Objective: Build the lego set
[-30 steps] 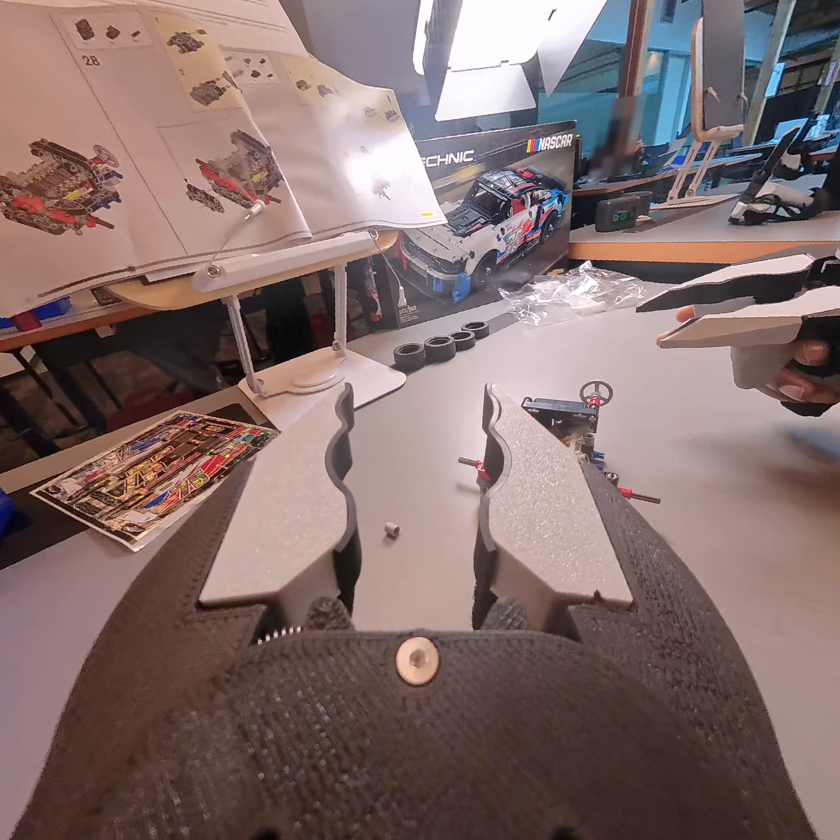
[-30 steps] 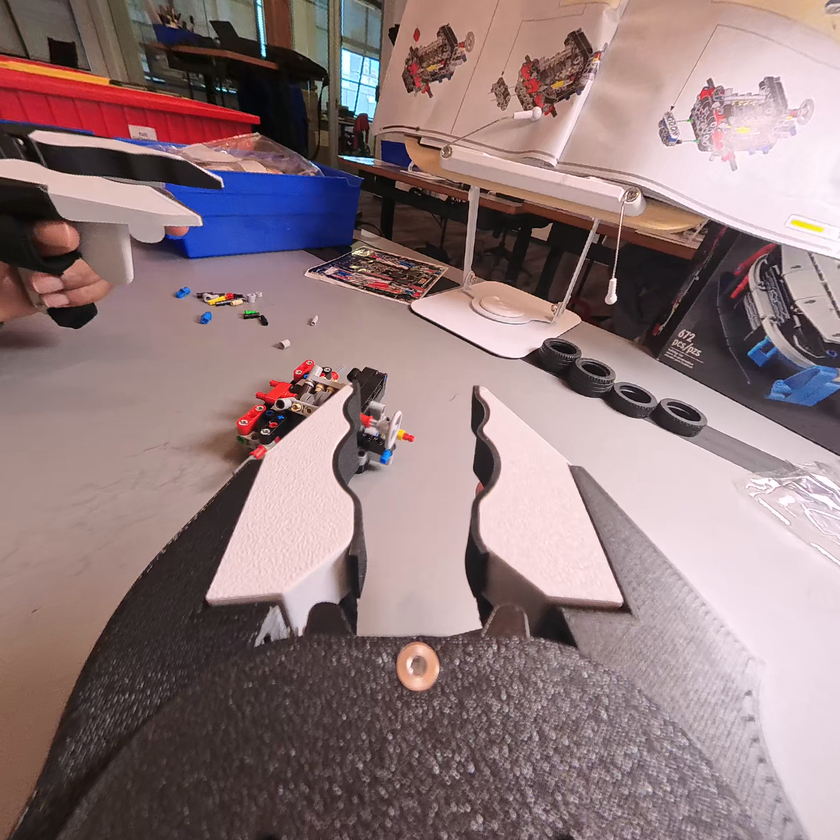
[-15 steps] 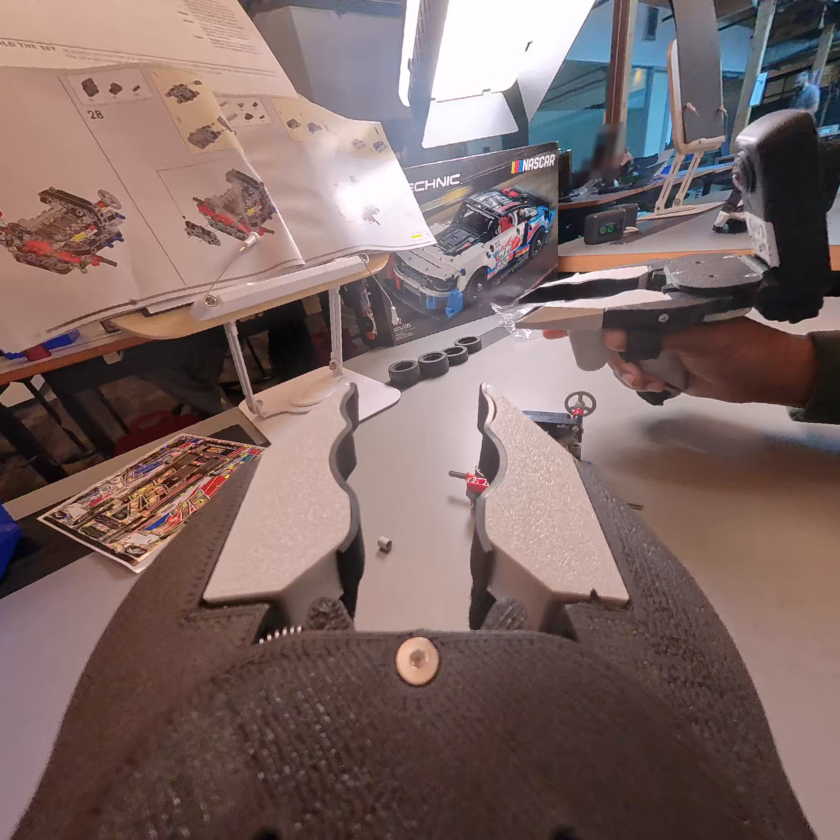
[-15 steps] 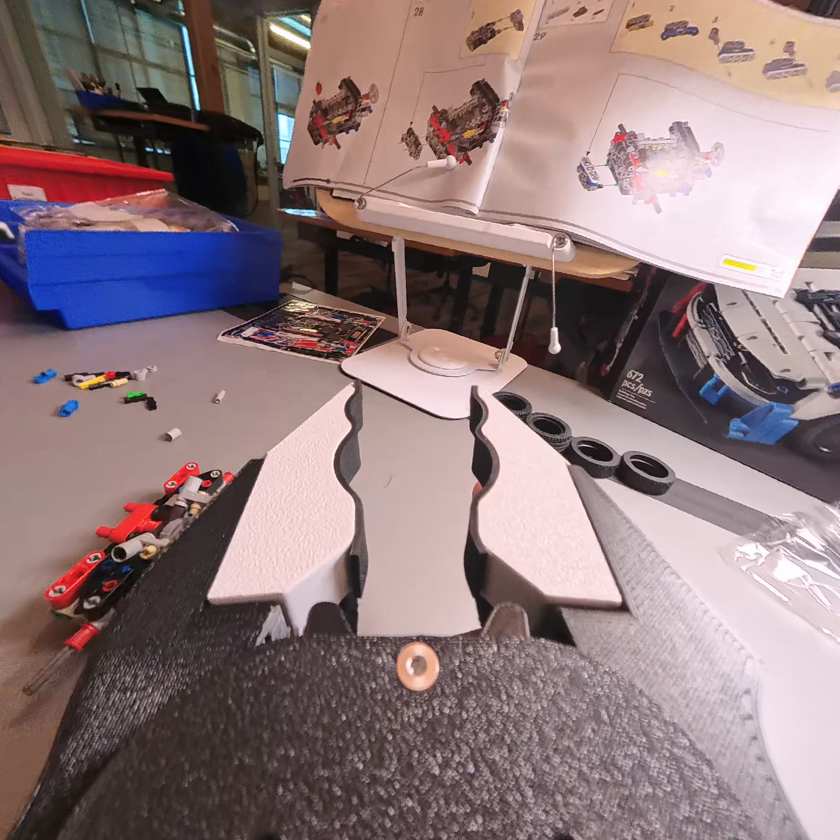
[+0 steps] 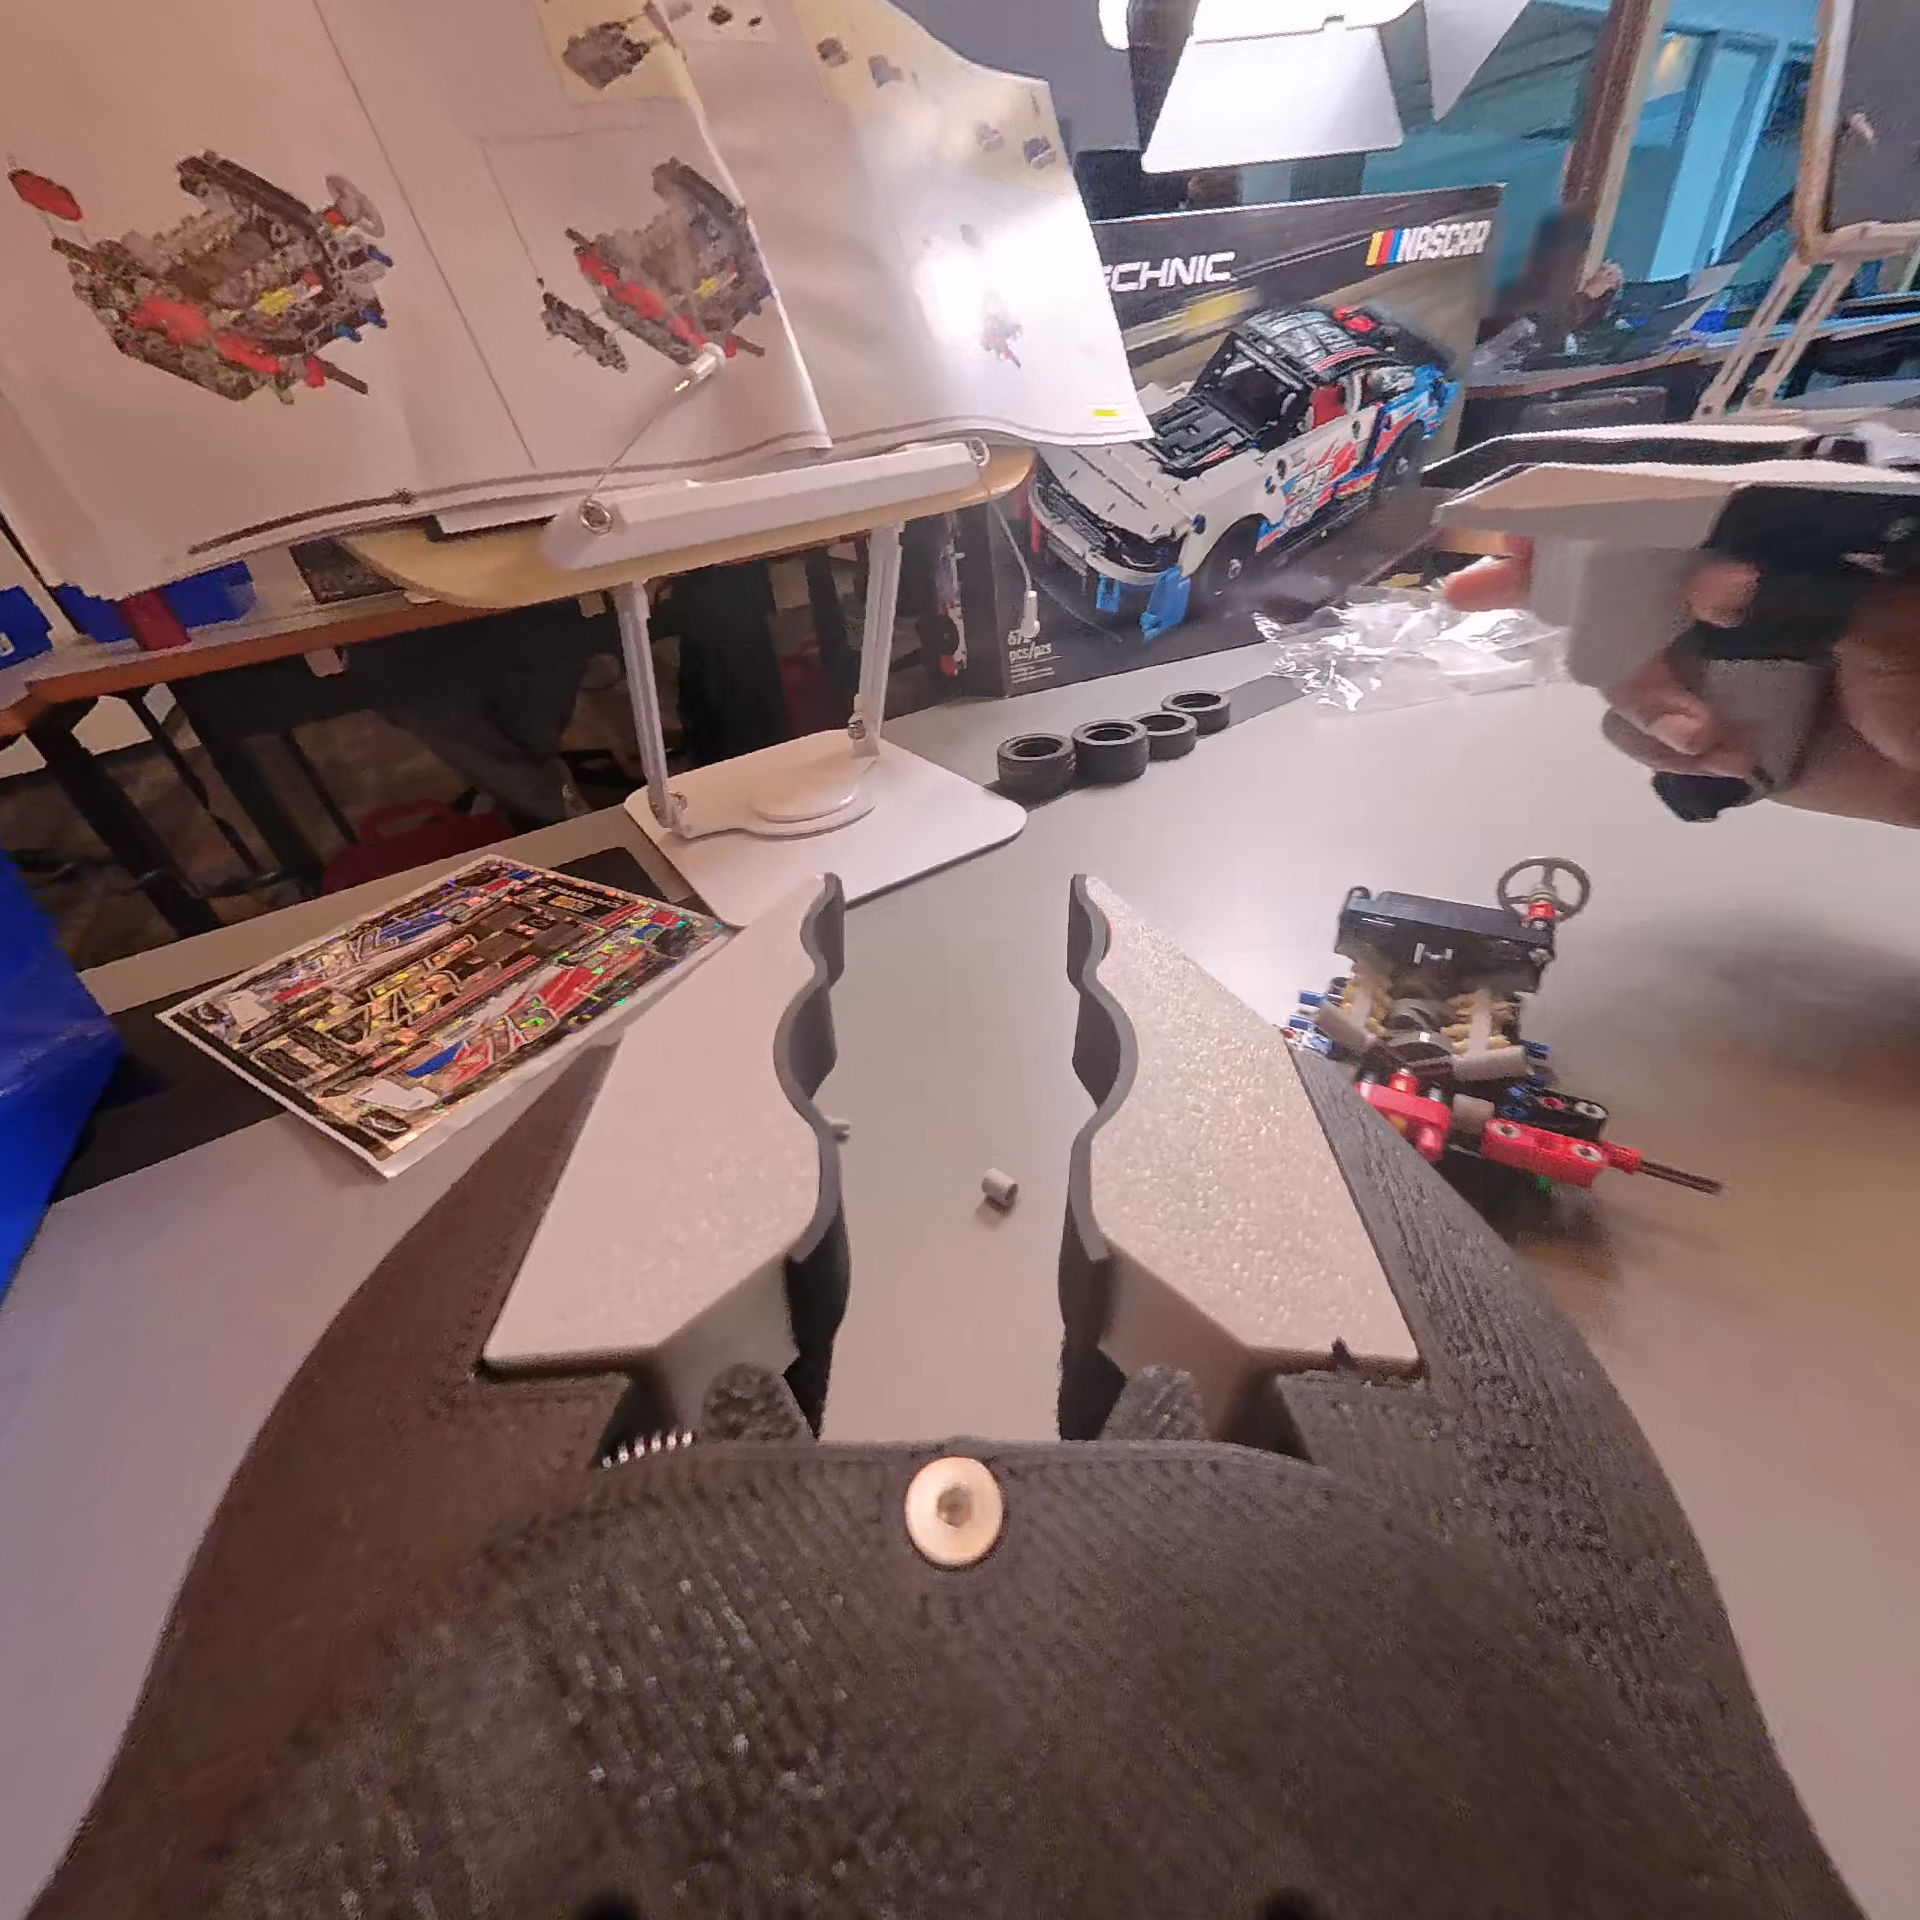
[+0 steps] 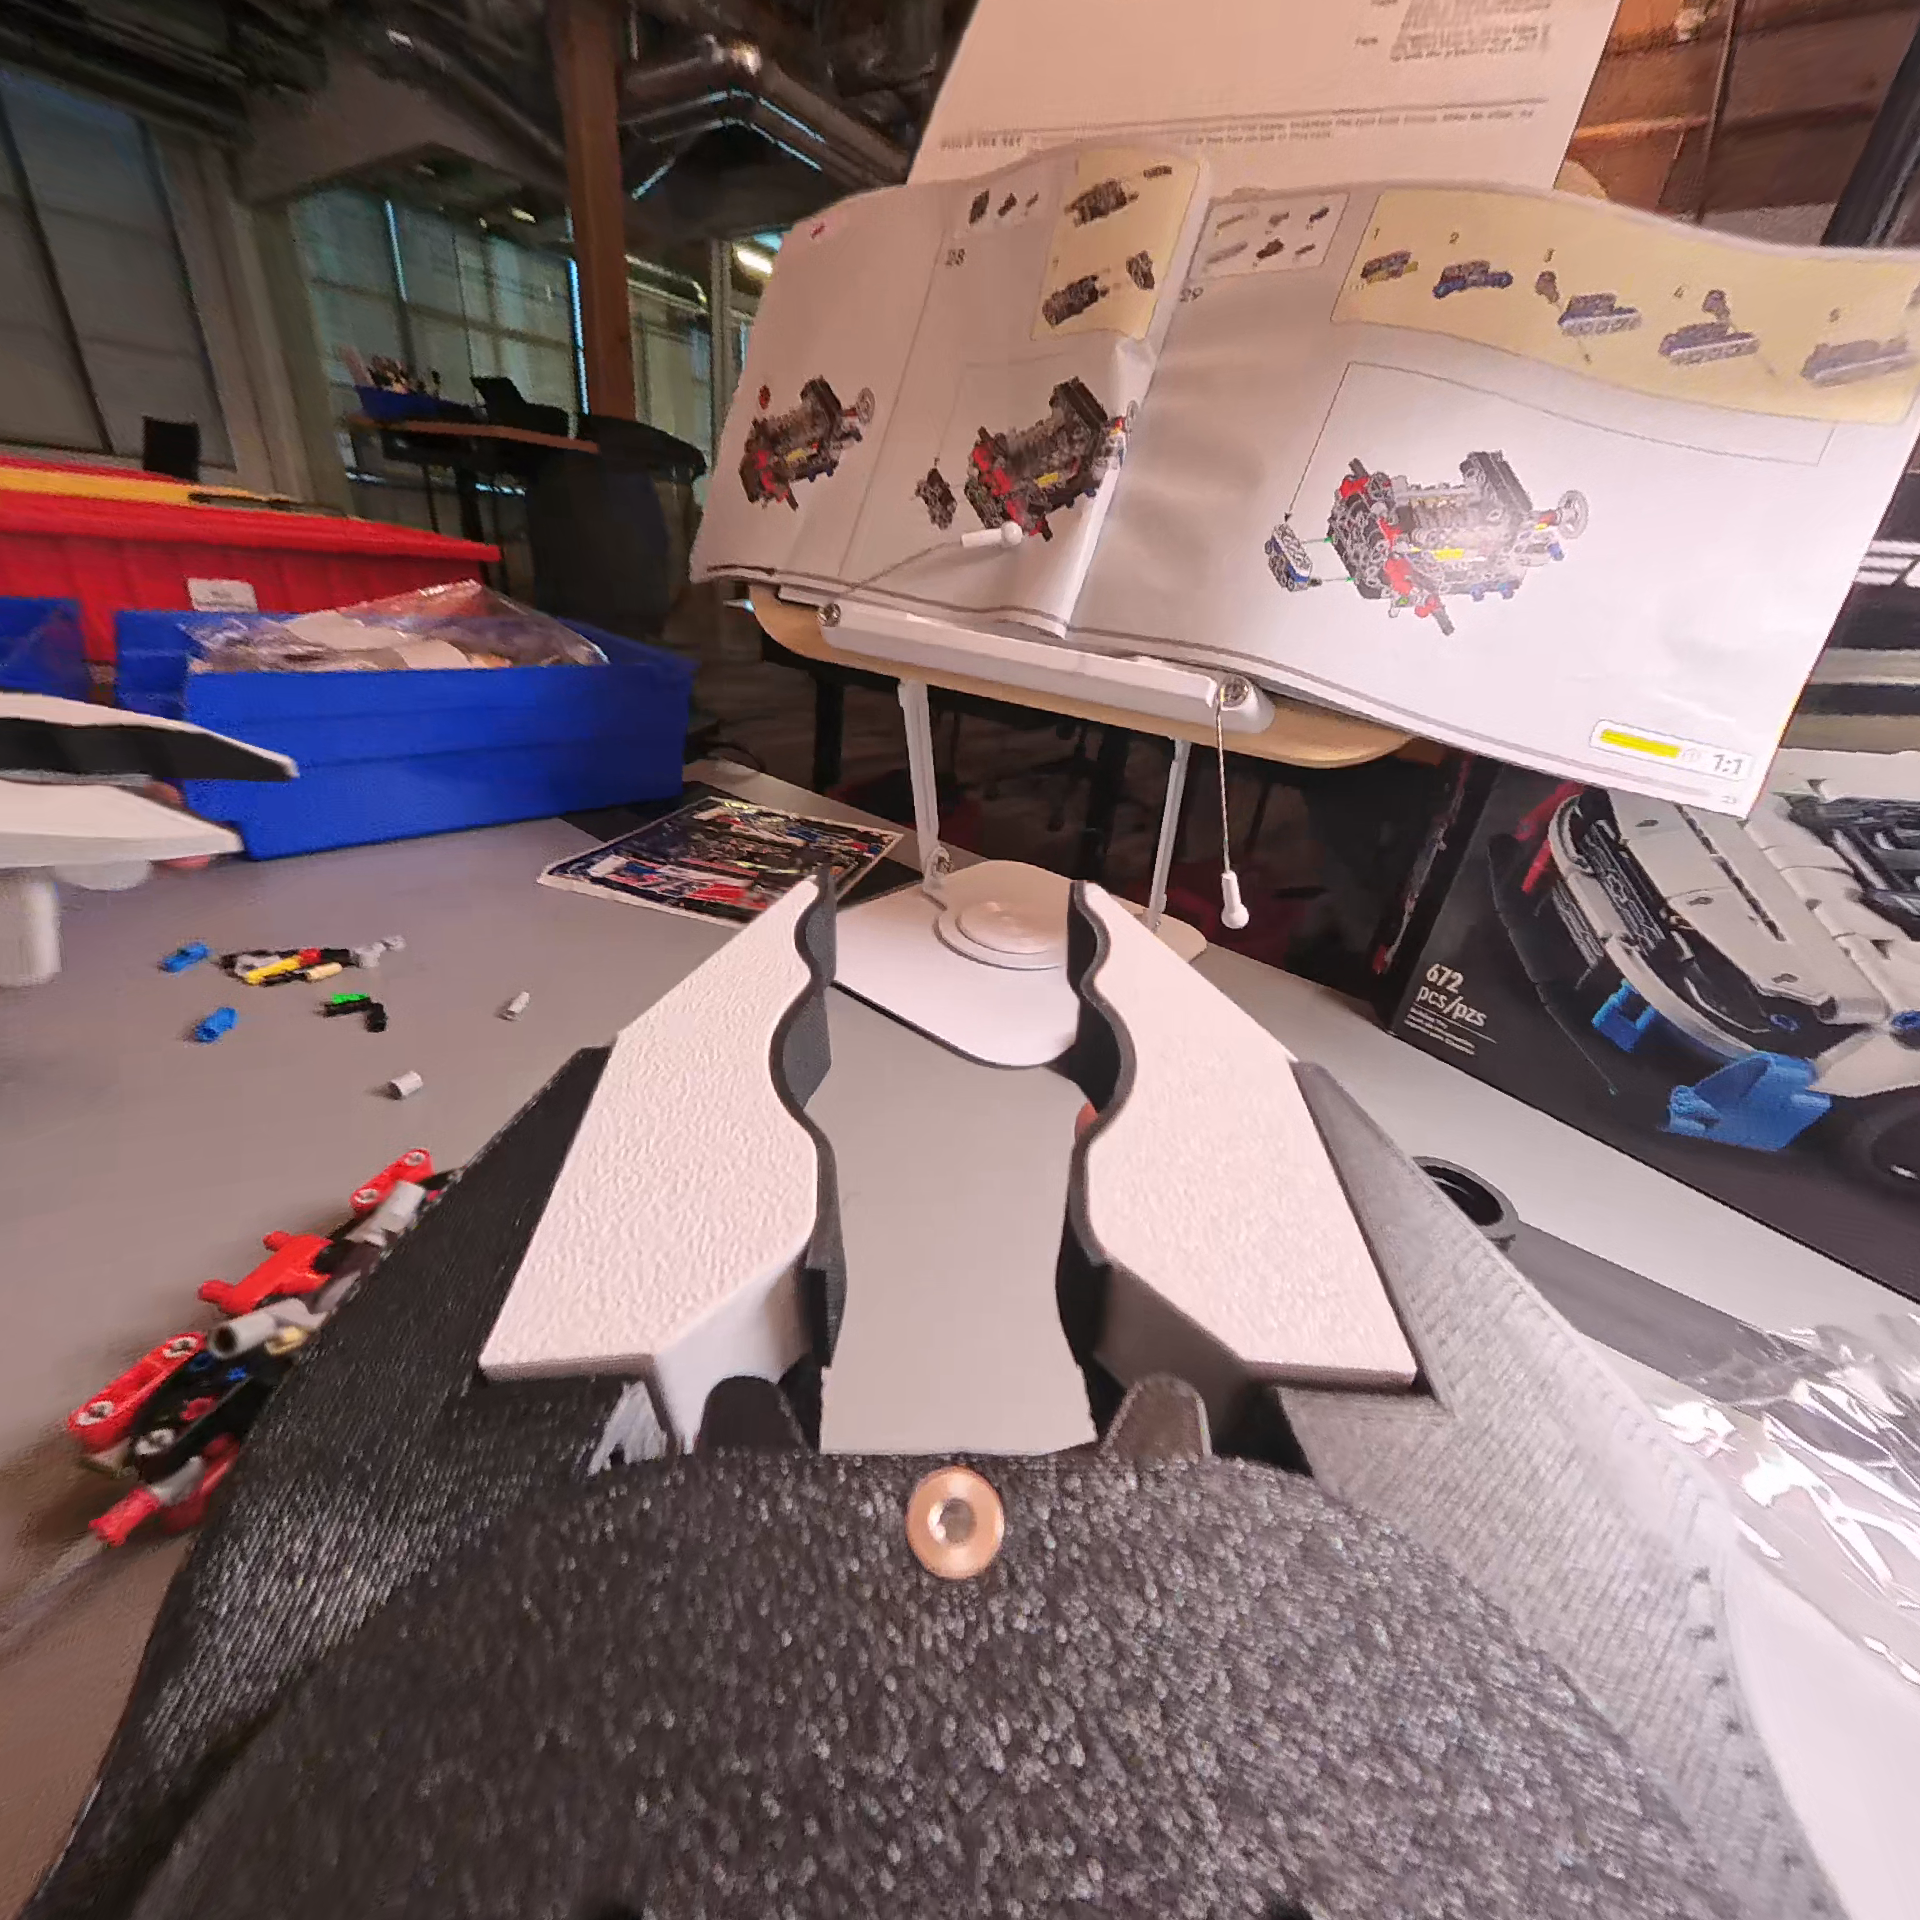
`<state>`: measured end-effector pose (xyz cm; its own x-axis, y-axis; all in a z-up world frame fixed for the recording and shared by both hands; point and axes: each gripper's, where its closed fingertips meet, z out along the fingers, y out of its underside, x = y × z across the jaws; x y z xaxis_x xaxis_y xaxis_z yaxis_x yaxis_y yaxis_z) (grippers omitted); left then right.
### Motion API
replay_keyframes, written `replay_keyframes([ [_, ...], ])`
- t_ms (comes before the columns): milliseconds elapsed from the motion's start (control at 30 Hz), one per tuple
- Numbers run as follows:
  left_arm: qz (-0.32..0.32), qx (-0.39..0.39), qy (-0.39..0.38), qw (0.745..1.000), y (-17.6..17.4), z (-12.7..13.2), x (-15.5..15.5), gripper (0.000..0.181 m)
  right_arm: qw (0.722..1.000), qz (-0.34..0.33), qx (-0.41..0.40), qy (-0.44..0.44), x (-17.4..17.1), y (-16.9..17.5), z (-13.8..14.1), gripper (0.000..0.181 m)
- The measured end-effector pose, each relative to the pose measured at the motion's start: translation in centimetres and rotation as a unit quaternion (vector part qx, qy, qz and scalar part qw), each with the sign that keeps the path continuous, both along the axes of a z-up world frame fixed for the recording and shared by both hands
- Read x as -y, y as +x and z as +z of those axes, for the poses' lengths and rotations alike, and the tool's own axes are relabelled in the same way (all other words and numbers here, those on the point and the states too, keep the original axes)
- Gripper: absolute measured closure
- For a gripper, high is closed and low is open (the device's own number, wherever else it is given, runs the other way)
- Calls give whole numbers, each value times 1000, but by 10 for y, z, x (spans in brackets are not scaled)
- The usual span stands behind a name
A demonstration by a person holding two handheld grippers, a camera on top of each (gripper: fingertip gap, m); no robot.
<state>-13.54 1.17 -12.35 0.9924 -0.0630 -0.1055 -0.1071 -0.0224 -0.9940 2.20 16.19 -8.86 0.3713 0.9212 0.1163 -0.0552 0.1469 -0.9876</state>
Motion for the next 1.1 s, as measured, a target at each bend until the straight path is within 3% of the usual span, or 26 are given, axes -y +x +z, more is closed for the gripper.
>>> replay_keyframes([
  [133, 25, -18, 30, 999, -22, 20, -21, 148, 1000, 18, -8, 8, 17, -2, 7, 138],
  [333, 37, 8, 114, 993, -47, 85, -73, 155, 999, 25, 8, 20, 26, -4, 1, 139],
  [467, 55, 7, 141, 988, -63, 115, -105, 159, 1000, 14, 14, 14, 21, 0, -5, 139],
  [833, 91, -49, 139, 985, -116, 194, -180, 175, 1000, -2, 31, 1, 8, 1, -23, 141],
  [1100, 102, -77, 93, 988, -146, 216, -228, 181, 999, -1, 46, -3, 7, -3, -34, 142],
])
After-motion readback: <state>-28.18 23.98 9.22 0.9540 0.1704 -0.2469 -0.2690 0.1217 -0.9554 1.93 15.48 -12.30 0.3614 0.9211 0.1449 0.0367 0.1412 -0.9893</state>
